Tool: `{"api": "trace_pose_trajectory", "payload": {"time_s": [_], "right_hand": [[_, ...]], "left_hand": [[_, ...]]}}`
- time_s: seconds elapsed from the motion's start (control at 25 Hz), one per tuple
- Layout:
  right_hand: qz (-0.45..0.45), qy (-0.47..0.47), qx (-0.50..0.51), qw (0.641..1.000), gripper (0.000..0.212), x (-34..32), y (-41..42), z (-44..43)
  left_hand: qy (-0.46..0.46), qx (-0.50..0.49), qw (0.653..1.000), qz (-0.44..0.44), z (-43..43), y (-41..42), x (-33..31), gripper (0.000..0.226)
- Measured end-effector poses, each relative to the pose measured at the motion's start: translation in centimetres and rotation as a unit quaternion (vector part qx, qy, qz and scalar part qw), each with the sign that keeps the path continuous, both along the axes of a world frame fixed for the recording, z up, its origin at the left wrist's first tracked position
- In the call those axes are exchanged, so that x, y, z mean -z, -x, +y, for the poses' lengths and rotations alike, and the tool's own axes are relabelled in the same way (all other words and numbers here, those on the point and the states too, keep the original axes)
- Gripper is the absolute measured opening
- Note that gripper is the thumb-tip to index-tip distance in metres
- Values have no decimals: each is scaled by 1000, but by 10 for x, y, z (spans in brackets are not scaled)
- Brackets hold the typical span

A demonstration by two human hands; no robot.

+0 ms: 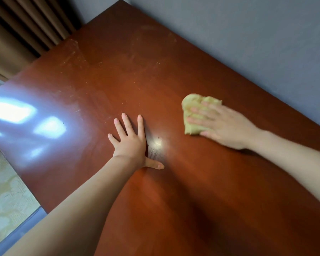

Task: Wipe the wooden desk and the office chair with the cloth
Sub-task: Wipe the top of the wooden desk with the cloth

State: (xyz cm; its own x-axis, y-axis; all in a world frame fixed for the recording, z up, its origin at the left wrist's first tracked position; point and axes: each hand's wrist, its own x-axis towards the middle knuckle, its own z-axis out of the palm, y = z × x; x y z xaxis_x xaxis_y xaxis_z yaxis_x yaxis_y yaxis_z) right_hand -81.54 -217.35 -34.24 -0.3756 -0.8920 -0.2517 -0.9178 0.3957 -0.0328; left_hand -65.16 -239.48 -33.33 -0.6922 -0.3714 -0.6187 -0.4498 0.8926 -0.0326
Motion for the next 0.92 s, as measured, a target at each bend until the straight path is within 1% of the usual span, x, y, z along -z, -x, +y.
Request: {"api": "trace_pose_trajectory", "payload": {"time_s": [0.08,0.24,0.36,0.44,0.48,0.56,0.72,0.8,0.92], "right_hand": [[10,7,79,997,52,1,33,0],[-7,12,212,977,51,3,84,-24],[-31,22,349,936,50,10,98,-66],[-47,30,397,916,49,14,96,-88],[-53,32,395,916,49,15,93,-93],[-47,28,352,934,49,14,82,-95],[-6,40,208,977,48,14,26,-84],[-20,53,137,989,48,12,-15,-70],[-37,54,41,997,49,11,-68,-34]], "left_hand": [[-2,1,1000,2,0,0,1,156],[3,5,1000,2,0,0,3,156],[-1,3,1000,3,-1,1,3,156],[-2,2,1000,1,-1,1,3,156],[-1,3,1000,0,-1,1,3,156],[0,3,1000,0,-2,0,2,156],[2,2,1000,-1,-2,1,0,155],[8,2,1000,-6,-1,1,-2,155],[15,-1,1000,-11,-1,2,-3,154]]}}
